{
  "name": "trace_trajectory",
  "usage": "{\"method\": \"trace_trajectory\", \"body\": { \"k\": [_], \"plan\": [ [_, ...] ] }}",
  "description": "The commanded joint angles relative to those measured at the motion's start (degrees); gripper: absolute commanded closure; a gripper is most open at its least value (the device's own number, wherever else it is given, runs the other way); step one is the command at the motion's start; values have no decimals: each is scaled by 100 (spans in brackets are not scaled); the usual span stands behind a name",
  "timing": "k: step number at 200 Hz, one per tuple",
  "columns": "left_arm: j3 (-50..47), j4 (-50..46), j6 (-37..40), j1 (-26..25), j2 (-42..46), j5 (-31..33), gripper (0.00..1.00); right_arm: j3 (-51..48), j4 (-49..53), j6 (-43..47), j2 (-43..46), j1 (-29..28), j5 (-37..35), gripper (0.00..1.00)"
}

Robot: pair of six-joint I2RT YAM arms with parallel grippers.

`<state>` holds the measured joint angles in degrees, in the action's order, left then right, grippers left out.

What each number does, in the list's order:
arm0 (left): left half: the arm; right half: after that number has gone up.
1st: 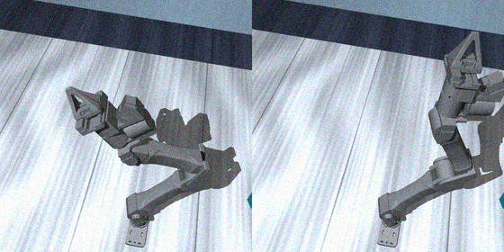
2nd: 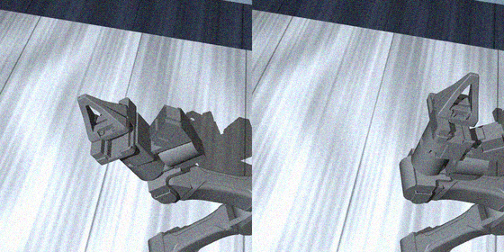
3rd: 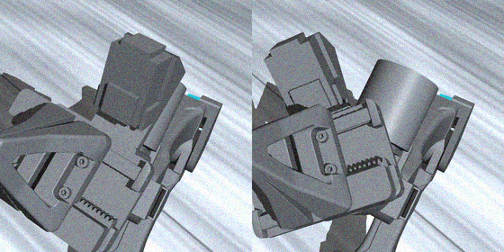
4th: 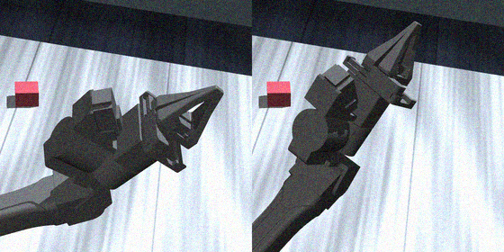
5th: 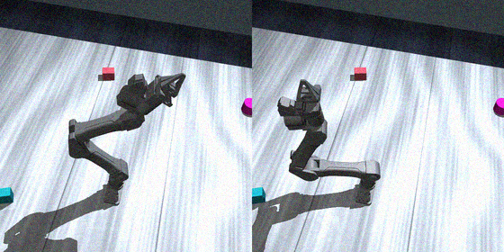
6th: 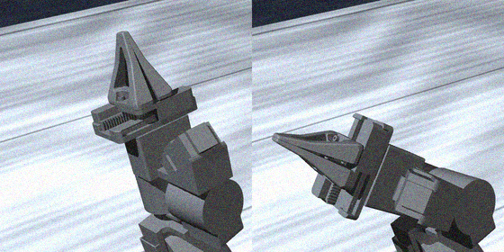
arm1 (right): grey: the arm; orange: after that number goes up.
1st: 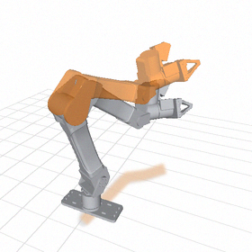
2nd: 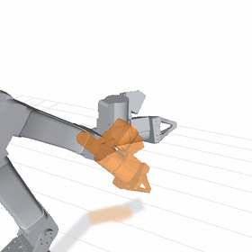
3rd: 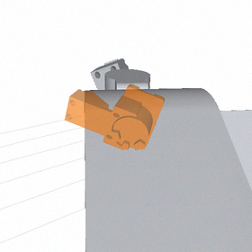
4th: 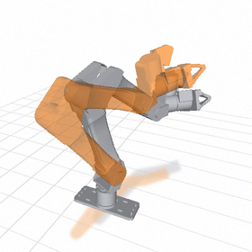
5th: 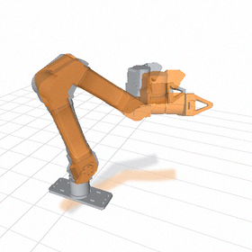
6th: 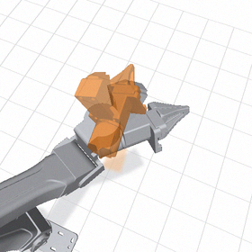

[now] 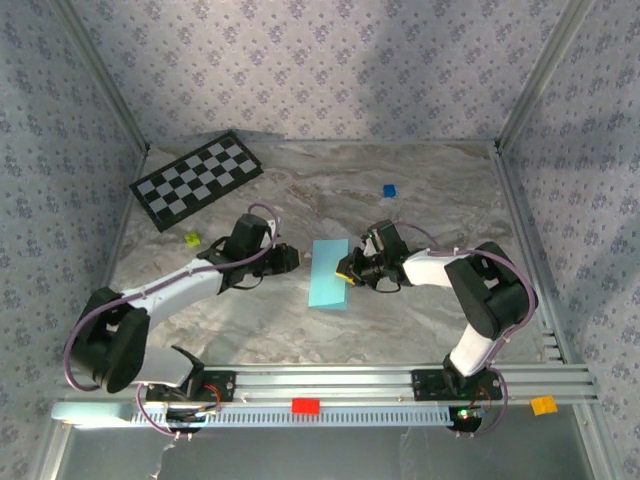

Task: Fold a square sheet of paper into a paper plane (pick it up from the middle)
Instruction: Fold the triangle a second time at the center of the table.

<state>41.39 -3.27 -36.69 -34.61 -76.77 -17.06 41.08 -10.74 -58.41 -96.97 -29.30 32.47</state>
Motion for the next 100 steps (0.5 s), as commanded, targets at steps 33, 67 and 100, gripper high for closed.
{"method": "trace_trajectory", "body": {
  "k": [33, 67, 100],
  "plan": [
    [-269, 229, 148, -299, 495, 109, 77, 459, 620, 657, -253, 106, 488, 83],
    [-377, 314, 204, -556, 608, 410, 71, 508, 750, 763, -239, 184, 522, 83],
    [-404, 227, 393, -886, 753, 927, 61, 579, 863, 864, -261, 249, 614, 83]
  ]
}}
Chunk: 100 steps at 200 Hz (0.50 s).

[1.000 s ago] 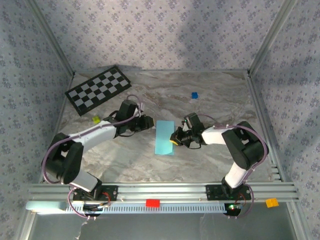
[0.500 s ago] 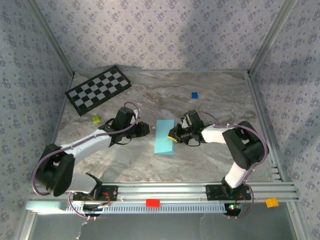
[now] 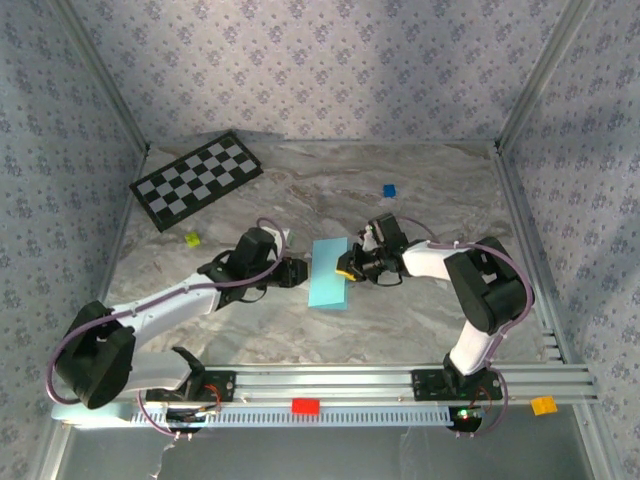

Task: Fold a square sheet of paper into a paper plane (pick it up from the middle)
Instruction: Fold the triangle a second time at the center of the table.

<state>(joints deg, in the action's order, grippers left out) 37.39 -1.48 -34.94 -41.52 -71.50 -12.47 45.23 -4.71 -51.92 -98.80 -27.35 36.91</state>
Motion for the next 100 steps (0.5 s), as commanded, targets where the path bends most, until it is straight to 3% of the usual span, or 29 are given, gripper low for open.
{"method": "trace_trajectory", "body": {
  "k": [1, 49, 100],
  "plan": [
    [-4, 45, 226, -210, 225, 488, 61, 167, 264, 216, -78, 59, 173, 83],
    [246, -508, 743, -1227, -21, 1628, 49, 221, 397, 342, -25, 112, 263, 87],
    [957, -1008, 1280, -2339, -1050, 2573, 39, 232, 436, 342, -20, 137, 342, 91]
  ]
}}
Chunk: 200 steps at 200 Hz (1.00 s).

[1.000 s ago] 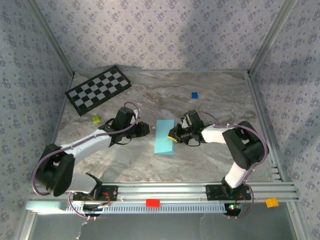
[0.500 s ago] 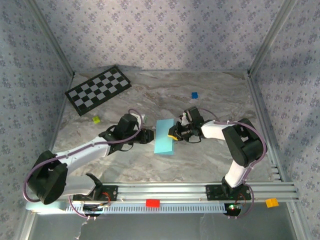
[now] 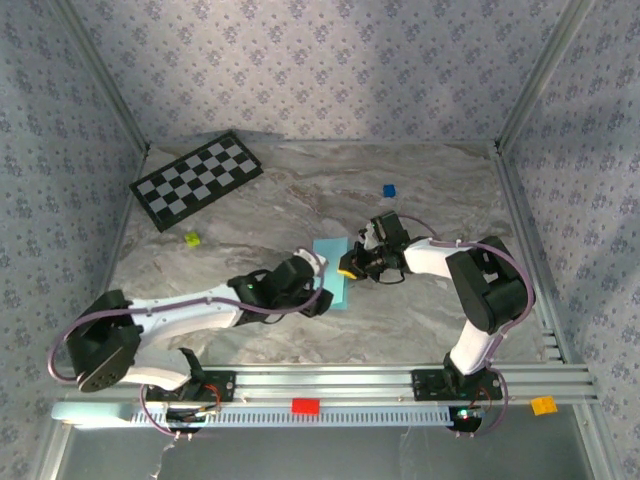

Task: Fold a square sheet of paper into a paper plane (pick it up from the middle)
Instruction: Fold the triangle a second time at the center of the table.

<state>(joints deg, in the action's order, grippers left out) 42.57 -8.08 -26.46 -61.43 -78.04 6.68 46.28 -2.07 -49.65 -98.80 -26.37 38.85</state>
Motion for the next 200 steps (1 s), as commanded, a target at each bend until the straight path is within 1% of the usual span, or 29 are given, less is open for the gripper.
{"method": "trace_trajectory", "body": {
  "k": [1, 12, 32, 70, 97, 116, 133, 149, 186, 194, 200],
  "plan": [
    [460, -355, 445, -368, -418, 672, 39, 127, 171, 114, -18, 37, 153, 91],
    [641, -436, 578, -529, -643, 810, 36, 137, 178, 122, -25, 44, 158, 91],
    [969, -579, 777, -709, -1045, 886, 28, 127, 189, 114, -38, 58, 145, 91],
    [1320, -837, 991, -938, -1532, 1198, 21, 132, 200, 99, -25, 70, 154, 91],
    [1465, -977, 987, -988, -1759, 1495, 20, 119, 204, 96, -28, 78, 145, 91],
    [1539, -1059, 986, -994, -1852, 1714, 23, 116, 198, 80, -29, 80, 141, 91],
    [1577, -1082, 1030, -994, -1889, 1841, 31, 111, 200, 82, -27, 80, 140, 91],
    [1619, -1138, 1089, -992, -1929, 1894, 43, 109, 203, 80, -25, 88, 145, 91],
    [1589, -1149, 1091, -986, -1871, 1877, 62, 112, 198, 78, -28, 97, 140, 90],
    [1572, -1128, 1073, -991, -1835, 1870, 68, 101, 206, 89, -19, 102, 132, 90],
    [1557, -1113, 1073, -992, -1801, 1866, 70, 103, 207, 93, -16, 106, 132, 90]
  ]
}}
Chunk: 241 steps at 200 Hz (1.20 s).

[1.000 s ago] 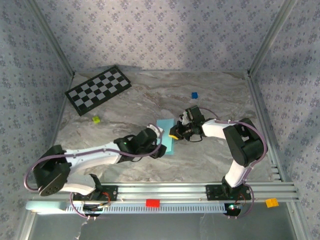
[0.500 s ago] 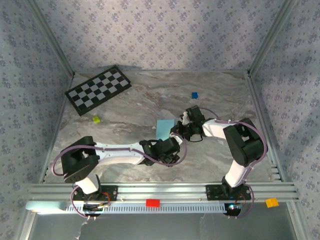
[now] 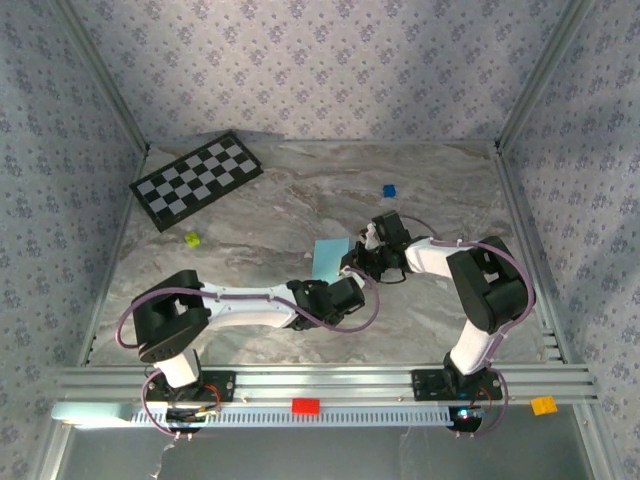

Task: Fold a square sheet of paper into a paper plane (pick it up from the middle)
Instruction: Fold the triangle a second time at the center of the table.

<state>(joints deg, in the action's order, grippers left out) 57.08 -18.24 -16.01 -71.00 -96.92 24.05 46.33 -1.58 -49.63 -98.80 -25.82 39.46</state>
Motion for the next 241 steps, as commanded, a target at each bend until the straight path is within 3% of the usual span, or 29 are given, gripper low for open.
{"method": "trace_trajectory", "body": {
  "k": [1, 64, 85, 144, 165, 193, 241],
  "plan": [
    [103, -95, 23, -35, 91, 127, 70, 97, 158, 88, -16, 56, 70, 90],
    [44, -39, -38, -25, 235, 22, 100, 68, 210, 128, 63, 94, 17, 85],
    [66, -10, -124, 40, 287, -225, 100, 79, 421, 257, 193, 126, -138, 80],
    [-221, 651, -746, 889, 657, -2310, 100, -295, 1400, 692, 1305, 638, -1010, 56],
    [-215, 772, -964, 1173, 598, -2941, 100, -434, 1651, 816, 1798, 776, -1172, 53],
    [-250, 993, -1203, 1426, 491, -3512, 100, -728, 1532, 692, 2204, 728, -1095, 54],
    [-448, 1402, -1545, 1736, 405, -4002, 100, -1091, 1095, 345, 2111, 76, -1086, 79]
  ]
}}
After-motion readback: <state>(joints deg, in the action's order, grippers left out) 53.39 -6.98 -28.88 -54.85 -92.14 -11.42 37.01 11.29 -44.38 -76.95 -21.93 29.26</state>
